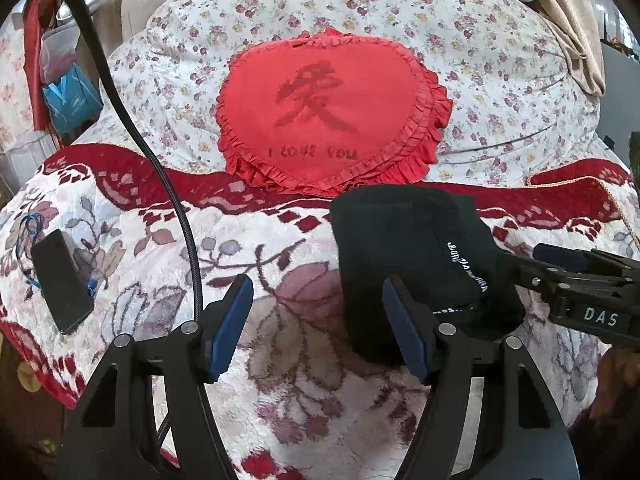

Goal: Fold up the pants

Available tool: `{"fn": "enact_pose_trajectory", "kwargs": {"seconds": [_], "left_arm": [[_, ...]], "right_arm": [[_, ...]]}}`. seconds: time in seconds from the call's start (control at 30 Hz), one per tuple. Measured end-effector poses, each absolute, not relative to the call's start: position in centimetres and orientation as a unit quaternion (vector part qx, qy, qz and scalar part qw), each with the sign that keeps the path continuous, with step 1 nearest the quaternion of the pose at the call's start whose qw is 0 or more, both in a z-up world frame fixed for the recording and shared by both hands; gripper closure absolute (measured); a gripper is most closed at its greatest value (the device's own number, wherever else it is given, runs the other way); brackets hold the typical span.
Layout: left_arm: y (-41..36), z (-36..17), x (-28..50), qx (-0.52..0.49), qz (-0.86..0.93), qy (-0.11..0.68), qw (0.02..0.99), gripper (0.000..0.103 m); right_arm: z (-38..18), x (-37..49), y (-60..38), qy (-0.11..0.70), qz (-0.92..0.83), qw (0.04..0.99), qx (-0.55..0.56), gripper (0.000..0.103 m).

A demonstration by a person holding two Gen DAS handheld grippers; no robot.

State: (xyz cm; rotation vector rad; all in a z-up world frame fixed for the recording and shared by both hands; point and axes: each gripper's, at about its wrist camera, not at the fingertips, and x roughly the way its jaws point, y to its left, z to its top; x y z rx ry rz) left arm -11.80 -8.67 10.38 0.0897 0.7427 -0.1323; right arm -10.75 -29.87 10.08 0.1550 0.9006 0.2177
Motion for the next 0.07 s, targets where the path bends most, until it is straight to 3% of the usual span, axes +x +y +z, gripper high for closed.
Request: {"fn": "enact_pose_trajectory", "kwargs": {"seconds": [0.07], "left_arm": [[-8.34,10.20,-11.55,0.040,-0.064,0.365,0.928,0.036]], "right_arm": [[9.94,-10.58,-30.20,0.435,0.101,0.892,0.076,0.037]]}}
